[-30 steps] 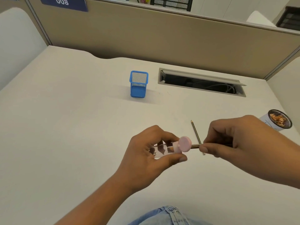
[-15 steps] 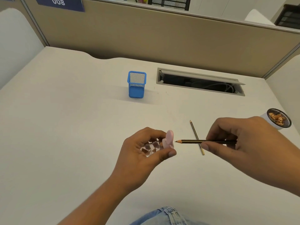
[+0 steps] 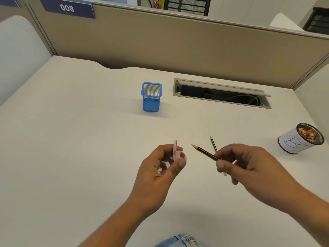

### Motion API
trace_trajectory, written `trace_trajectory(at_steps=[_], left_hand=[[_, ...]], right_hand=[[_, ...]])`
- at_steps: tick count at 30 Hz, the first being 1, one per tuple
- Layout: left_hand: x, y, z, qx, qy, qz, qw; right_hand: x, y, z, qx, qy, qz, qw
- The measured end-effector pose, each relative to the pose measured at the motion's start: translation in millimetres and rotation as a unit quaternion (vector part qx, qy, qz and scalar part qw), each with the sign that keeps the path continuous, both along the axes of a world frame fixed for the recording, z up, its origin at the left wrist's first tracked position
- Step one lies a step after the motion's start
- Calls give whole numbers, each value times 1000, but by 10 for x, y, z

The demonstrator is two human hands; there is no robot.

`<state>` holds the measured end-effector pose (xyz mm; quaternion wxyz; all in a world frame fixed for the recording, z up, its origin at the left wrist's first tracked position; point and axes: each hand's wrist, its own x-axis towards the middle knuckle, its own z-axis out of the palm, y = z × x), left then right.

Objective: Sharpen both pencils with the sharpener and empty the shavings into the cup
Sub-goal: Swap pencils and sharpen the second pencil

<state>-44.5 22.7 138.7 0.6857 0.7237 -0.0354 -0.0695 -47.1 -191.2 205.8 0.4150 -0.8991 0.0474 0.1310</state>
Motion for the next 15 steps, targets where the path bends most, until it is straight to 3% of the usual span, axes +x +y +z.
trace_trajectory(at_steps=[6, 10, 15], left_hand=[[29, -40, -46, 6, 10, 0, 1000], [61, -46, -56, 15, -3, -8, 1000], [94, -55, -59, 59, -61, -28, 996]], right_hand=[[-5, 27, -202, 24, 17, -27, 999], [-36, 22, -141, -90, -45, 60, 993], [-3, -33, -66, -233, -162, 147, 948]])
